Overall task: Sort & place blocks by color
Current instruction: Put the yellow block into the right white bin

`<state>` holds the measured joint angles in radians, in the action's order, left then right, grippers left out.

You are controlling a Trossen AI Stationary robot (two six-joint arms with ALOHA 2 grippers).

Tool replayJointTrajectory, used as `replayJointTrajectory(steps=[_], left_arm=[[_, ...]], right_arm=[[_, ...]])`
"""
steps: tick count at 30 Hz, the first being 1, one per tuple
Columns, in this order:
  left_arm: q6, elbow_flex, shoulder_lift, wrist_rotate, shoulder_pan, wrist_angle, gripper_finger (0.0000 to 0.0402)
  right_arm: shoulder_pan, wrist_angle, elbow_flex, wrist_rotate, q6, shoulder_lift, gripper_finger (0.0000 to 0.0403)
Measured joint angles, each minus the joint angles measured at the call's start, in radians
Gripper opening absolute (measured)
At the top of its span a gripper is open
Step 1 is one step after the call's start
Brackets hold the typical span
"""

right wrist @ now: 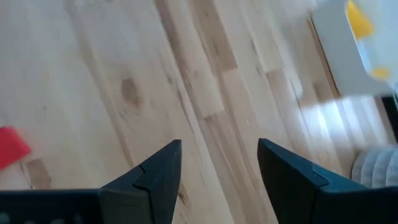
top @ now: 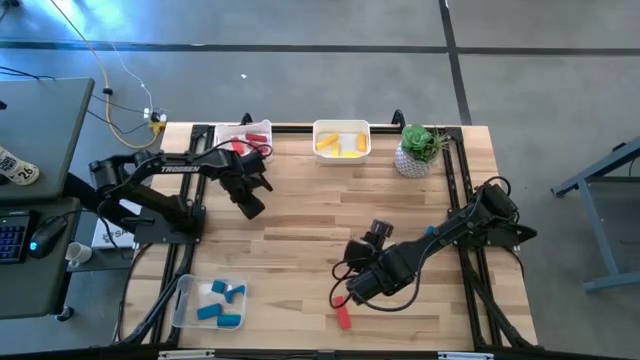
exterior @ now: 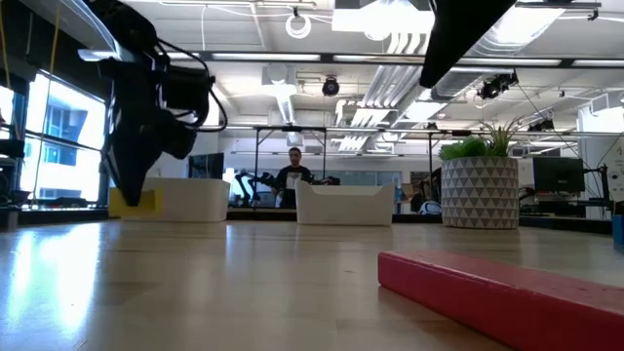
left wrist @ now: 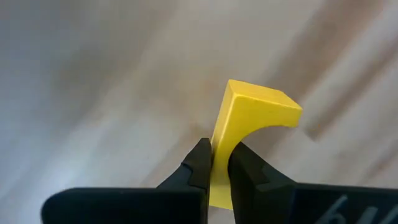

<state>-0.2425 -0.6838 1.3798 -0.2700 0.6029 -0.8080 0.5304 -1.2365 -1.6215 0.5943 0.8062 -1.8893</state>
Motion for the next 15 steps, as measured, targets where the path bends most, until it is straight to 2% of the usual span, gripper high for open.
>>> replayJointTrajectory(steps=[6, 15], left_arm=[[-0.015, -0.044, -0.026, -0.08, -0.094, 0.033, 0.001], [-0.019, -0.131, -0.026, -0.257, -0.231, 0.205, 0.001]], right_arm=[[0.0, 0.132, 0.0, 0.0, -0.261, 0.0, 0.0197], [0.0, 0.363, 0.0, -0.001, -0.598, 0.0, 0.0197]])
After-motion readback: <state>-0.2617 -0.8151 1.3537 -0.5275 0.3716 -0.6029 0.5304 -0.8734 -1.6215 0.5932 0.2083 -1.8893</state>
